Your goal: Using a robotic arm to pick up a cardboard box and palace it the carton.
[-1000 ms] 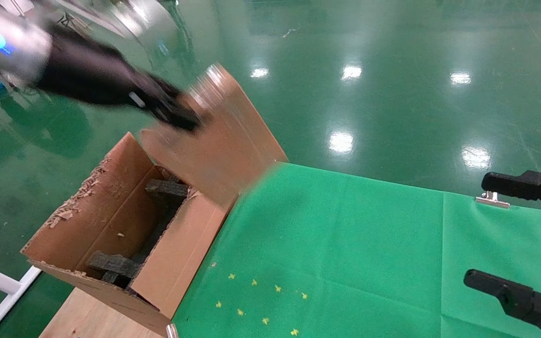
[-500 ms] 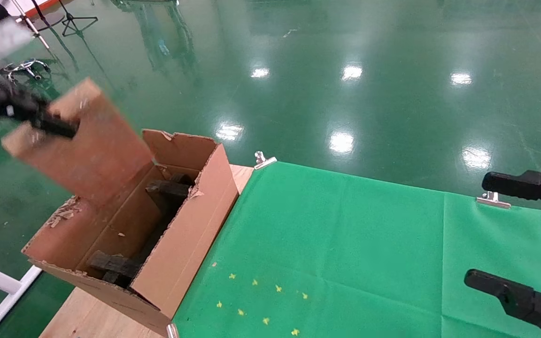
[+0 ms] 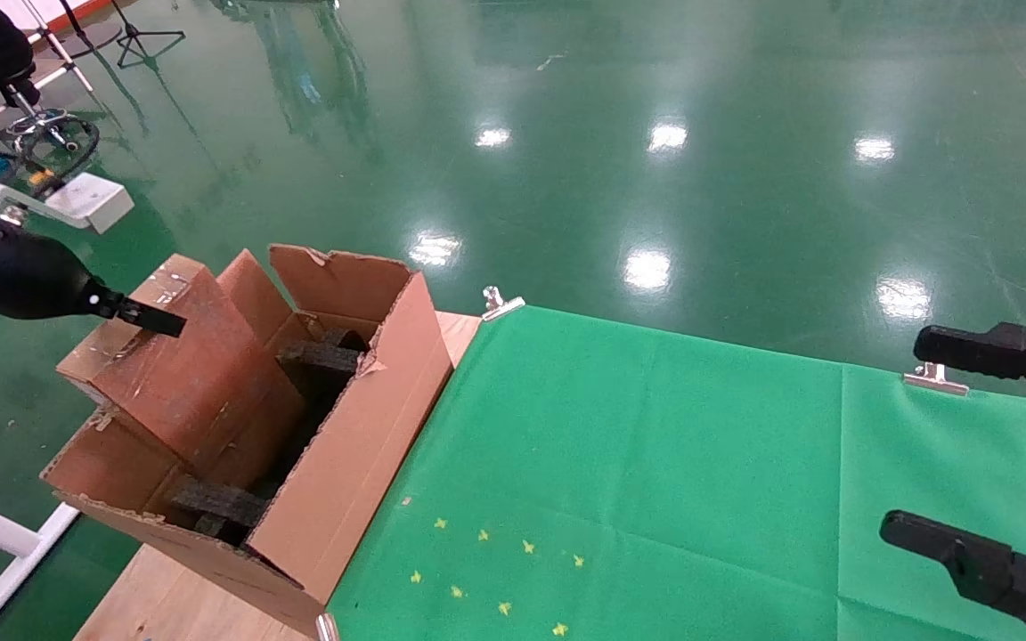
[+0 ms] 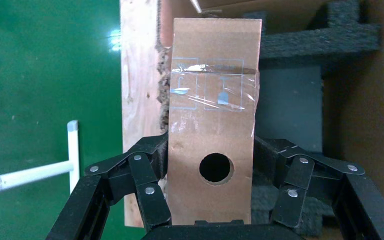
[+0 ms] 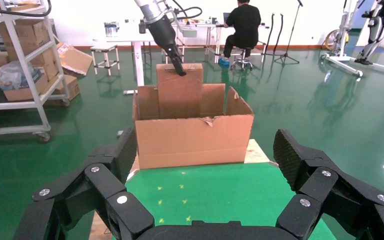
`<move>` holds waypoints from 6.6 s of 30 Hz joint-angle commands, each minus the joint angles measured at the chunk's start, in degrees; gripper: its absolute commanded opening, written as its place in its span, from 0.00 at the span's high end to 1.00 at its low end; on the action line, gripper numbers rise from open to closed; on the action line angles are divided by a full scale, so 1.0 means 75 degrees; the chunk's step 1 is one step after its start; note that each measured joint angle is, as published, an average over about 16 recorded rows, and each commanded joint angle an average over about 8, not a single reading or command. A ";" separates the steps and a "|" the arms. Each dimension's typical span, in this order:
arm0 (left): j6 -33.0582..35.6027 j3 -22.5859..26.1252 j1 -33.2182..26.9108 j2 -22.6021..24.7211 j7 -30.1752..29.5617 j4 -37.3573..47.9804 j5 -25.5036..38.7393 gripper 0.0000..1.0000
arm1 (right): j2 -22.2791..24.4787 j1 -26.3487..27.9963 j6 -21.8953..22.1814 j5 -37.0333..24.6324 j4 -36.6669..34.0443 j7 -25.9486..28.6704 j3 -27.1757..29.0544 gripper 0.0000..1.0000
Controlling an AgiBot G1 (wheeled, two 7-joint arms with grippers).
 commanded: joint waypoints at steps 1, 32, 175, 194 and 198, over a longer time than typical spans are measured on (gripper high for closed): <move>-0.0167 0.0047 0.0179 0.0168 -0.0194 0.0316 0.0038 1.00 | 0.0000 0.0000 0.0000 0.0000 0.0000 0.0000 0.0000 0.00; -0.1856 -0.0283 0.2051 0.1738 0.1518 0.3859 -0.0940 0.56 | 0.0000 0.0000 0.0000 0.0000 0.0000 0.0000 0.0000 0.00; 0.1904 -0.7137 0.7308 0.0319 0.6017 -0.5092 -0.8445 0.00 | 0.0003 -0.0006 0.0007 0.0005 -0.0006 -0.0002 0.0001 0.00; 0.1887 -0.7094 0.7263 0.0313 0.6004 -0.5053 -0.8401 0.00 | 0.0003 -0.0006 0.0007 0.0005 -0.0006 -0.0002 0.0001 0.00; 0.1885 -0.7092 0.7261 0.0313 0.6002 -0.5051 -0.8399 0.00 | 0.0003 -0.0005 0.0008 0.0005 -0.0006 -0.0002 0.0001 0.00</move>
